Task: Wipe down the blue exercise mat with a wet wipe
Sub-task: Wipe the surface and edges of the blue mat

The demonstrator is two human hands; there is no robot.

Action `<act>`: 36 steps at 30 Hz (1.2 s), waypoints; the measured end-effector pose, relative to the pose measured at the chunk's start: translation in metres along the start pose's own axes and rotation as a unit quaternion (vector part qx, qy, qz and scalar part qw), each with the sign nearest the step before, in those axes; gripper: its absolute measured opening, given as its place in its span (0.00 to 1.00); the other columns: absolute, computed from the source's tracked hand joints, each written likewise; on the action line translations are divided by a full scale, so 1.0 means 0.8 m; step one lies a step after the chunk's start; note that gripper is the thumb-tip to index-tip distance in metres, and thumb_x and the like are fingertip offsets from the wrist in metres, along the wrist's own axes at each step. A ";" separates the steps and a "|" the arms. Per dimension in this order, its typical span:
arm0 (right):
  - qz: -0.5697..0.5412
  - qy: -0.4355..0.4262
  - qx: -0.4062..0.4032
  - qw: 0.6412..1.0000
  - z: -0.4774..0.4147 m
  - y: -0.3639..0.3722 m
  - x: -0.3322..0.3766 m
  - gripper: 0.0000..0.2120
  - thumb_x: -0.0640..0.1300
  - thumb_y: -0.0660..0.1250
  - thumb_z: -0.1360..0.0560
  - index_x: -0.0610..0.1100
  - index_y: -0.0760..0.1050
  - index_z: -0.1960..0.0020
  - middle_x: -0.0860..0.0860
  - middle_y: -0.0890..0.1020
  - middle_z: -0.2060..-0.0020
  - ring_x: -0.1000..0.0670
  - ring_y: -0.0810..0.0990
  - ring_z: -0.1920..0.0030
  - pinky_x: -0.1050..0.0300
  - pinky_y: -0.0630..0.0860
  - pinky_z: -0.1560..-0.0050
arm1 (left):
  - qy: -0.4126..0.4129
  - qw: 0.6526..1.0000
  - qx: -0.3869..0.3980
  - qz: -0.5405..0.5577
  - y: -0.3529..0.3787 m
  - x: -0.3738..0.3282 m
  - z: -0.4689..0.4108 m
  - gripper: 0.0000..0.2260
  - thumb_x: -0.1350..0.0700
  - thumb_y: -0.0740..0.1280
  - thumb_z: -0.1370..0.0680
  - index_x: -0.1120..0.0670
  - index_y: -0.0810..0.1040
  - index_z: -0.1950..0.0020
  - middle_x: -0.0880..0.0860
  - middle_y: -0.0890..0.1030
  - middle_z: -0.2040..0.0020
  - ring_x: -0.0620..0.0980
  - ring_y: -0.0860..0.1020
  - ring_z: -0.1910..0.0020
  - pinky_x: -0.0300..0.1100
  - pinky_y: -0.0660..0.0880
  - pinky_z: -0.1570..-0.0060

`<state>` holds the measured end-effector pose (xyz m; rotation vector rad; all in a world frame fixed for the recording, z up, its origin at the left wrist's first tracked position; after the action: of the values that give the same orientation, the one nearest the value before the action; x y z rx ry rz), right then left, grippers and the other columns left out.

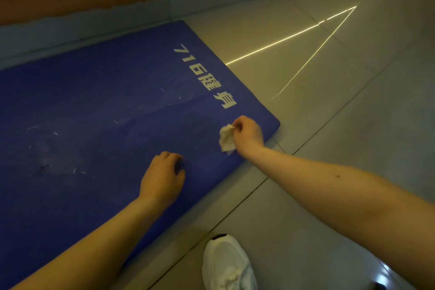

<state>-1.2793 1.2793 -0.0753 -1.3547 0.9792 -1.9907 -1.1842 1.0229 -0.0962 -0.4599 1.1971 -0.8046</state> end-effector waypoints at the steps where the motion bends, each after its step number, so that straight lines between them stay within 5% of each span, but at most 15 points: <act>1: -0.003 0.020 -0.027 0.999 -0.012 -0.012 -0.014 0.05 0.44 0.63 0.18 0.45 0.77 0.46 0.50 0.76 0.45 0.54 0.75 0.55 0.65 0.69 0.59 | 0.025 0.997 0.006 -0.071 0.001 -0.005 0.000 0.16 0.51 0.67 0.19 0.51 0.74 0.31 0.49 0.72 0.33 0.52 0.71 0.36 0.49 0.75 0.39; 3: -0.013 0.028 -0.063 0.998 -0.022 -0.025 -0.032 0.06 0.45 0.61 0.18 0.45 0.75 0.45 0.49 0.74 0.43 0.55 0.76 0.54 0.67 0.70 0.63 | 0.058 0.982 0.030 -0.176 0.012 -0.012 -0.005 0.21 0.47 0.67 0.19 0.51 0.71 0.27 0.50 0.68 0.28 0.54 0.65 0.31 0.49 0.71 0.34; 7: 0.065 -0.090 -0.046 0.993 0.005 0.002 -0.010 0.09 0.44 0.63 0.18 0.43 0.74 0.39 0.49 0.71 0.40 0.55 0.73 0.46 0.67 0.72 0.52 | 0.069 0.953 0.059 -0.288 0.018 -0.027 -0.024 0.28 0.44 0.67 0.20 0.51 0.64 0.23 0.54 0.57 0.21 0.59 0.58 0.25 0.52 0.68 0.31; 10: 0.164 -0.175 -0.002 0.971 0.028 0.049 -0.006 0.14 0.40 0.63 0.18 0.39 0.74 0.34 0.43 0.71 0.32 0.42 0.67 0.31 0.51 0.72 0.34 | 0.046 0.940 0.098 -0.324 0.026 -0.033 -0.046 0.31 0.45 0.69 0.20 0.52 0.61 0.22 0.57 0.51 0.19 0.62 0.53 0.22 0.59 0.65 0.29; 12: 0.204 -0.174 0.005 0.963 0.033 0.062 -0.014 0.20 0.42 0.62 0.18 0.41 0.68 0.27 0.42 0.63 0.24 0.38 0.58 0.24 0.45 0.64 0.26 | 0.022 0.938 0.129 -0.321 0.034 -0.034 -0.057 0.33 0.46 0.70 0.21 0.53 0.60 0.22 0.58 0.50 0.20 0.64 0.51 0.23 0.64 0.64 0.29; 15: 0.229 -0.213 -0.044 0.949 0.035 0.051 -0.016 0.15 0.43 0.62 0.18 0.46 0.71 0.32 0.45 0.70 0.32 0.41 0.67 0.34 0.45 0.71 0.37 | -0.001 0.939 0.144 -0.313 0.039 -0.033 -0.063 0.33 0.49 0.72 0.22 0.54 0.60 0.22 0.58 0.50 0.21 0.65 0.51 0.24 0.66 0.67 0.33; 18: 0.123 -0.239 -0.031 0.963 0.025 0.044 -0.014 0.06 0.45 0.61 0.16 0.45 0.74 0.45 0.50 0.73 0.48 0.52 0.71 0.51 0.55 0.73 0.51 | -0.005 0.937 0.144 -0.318 0.043 -0.033 -0.068 0.32 0.51 0.72 0.22 0.56 0.60 0.23 0.58 0.51 0.22 0.66 0.52 0.24 0.65 0.70 0.35; 26: 0.139 -0.398 0.083 0.903 0.048 0.074 0.009 0.08 0.37 0.66 0.19 0.42 0.81 0.42 0.44 0.76 0.48 0.46 0.75 0.47 0.55 0.75 0.40 | -0.007 0.933 0.141 -0.332 0.040 -0.040 -0.071 0.33 0.50 0.74 0.23 0.56 0.62 0.24 0.58 0.56 0.25 0.65 0.55 0.26 0.57 0.77 0.41; 28: 0.137 -0.319 0.052 0.936 0.004 0.039 -0.001 0.06 0.46 0.68 0.20 0.43 0.79 0.48 0.45 0.75 0.49 0.47 0.75 0.52 0.52 0.73 0.51 | -0.004 0.932 0.139 -0.335 0.040 -0.039 -0.068 0.33 0.49 0.74 0.23 0.56 0.62 0.24 0.57 0.55 0.24 0.65 0.55 0.25 0.56 0.77 0.42; 31: 0.131 -0.091 -0.050 0.986 -0.089 -0.035 -0.064 0.14 0.56 0.70 0.26 0.46 0.71 0.58 0.46 0.76 0.55 0.47 0.74 0.61 0.51 0.69 0.63 | 0.000 0.930 0.133 -0.342 0.041 -0.038 -0.068 0.35 0.47 0.74 0.24 0.55 0.62 0.23 0.56 0.55 0.23 0.64 0.55 0.25 0.52 0.78 0.45; 33: 0.059 0.049 -0.085 0.993 -0.122 -0.070 -0.107 0.09 0.50 0.70 0.28 0.47 0.72 0.56 0.43 0.79 0.49 0.42 0.77 0.58 0.47 0.76 0.58 | 0.002 0.929 0.131 -0.346 0.039 -0.040 -0.070 0.36 0.46 0.75 0.25 0.54 0.62 0.24 0.56 0.56 0.24 0.64 0.56 0.25 0.49 0.78 0.48; 36: 0.045 0.090 -0.101 0.990 -0.128 -0.072 -0.116 0.08 0.38 0.66 0.23 0.40 0.76 0.44 0.41 0.73 0.39 0.41 0.76 0.47 0.51 0.73 0.48 | 0.005 0.926 0.138 -0.353 0.037 -0.045 -0.073 0.38 0.46 0.76 0.26 0.53 0.60 0.23 0.55 0.55 0.24 0.64 0.56 0.25 0.46 0.77 0.51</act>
<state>-1.3438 1.4113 -0.1038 -1.2226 1.3321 -2.0153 -1.2354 1.0749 -0.1125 -0.6633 0.8969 -1.5722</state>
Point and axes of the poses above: each hand's wrist, its own z-axis away from the middle knuckle, its own y-axis out of the palm, x = y × z, the point moved 9 cm from there along -z, towards the middle knuckle
